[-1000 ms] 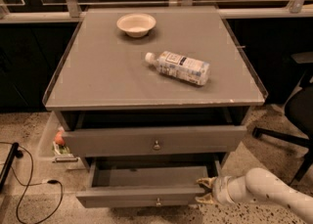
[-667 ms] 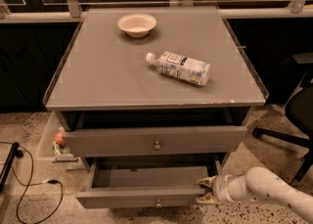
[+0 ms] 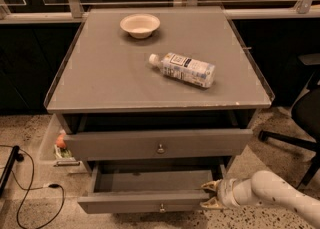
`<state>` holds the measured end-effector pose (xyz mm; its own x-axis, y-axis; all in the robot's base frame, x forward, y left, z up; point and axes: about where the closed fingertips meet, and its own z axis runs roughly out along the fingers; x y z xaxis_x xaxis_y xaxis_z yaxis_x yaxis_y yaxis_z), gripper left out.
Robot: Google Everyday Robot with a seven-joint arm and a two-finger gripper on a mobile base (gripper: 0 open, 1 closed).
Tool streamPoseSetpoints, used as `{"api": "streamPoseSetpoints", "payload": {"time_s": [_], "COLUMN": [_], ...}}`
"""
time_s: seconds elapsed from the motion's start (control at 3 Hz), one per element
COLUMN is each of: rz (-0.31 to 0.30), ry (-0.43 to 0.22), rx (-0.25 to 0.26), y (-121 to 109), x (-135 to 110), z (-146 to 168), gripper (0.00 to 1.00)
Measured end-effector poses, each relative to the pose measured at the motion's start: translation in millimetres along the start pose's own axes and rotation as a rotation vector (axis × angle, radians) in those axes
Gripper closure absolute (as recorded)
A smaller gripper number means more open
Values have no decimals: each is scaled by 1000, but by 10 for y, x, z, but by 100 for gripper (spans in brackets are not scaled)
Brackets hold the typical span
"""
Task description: Open middle drawer
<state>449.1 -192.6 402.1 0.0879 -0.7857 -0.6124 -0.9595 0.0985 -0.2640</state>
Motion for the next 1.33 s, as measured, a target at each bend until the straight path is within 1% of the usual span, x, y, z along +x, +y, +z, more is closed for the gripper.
{"api": "streamPoseSetpoints", "payload": {"time_s": [0.33,0.67,1.0,1.33], "rz": [34,40,49,49], "ry": [-44,-58,-83,-83], "rx": [-45,-56,-56,-56], "y": [190,240,400,395], "x": [91,78,109,93], "z": [22,16,-74,-93], "gripper": [11,14,37,61]}}
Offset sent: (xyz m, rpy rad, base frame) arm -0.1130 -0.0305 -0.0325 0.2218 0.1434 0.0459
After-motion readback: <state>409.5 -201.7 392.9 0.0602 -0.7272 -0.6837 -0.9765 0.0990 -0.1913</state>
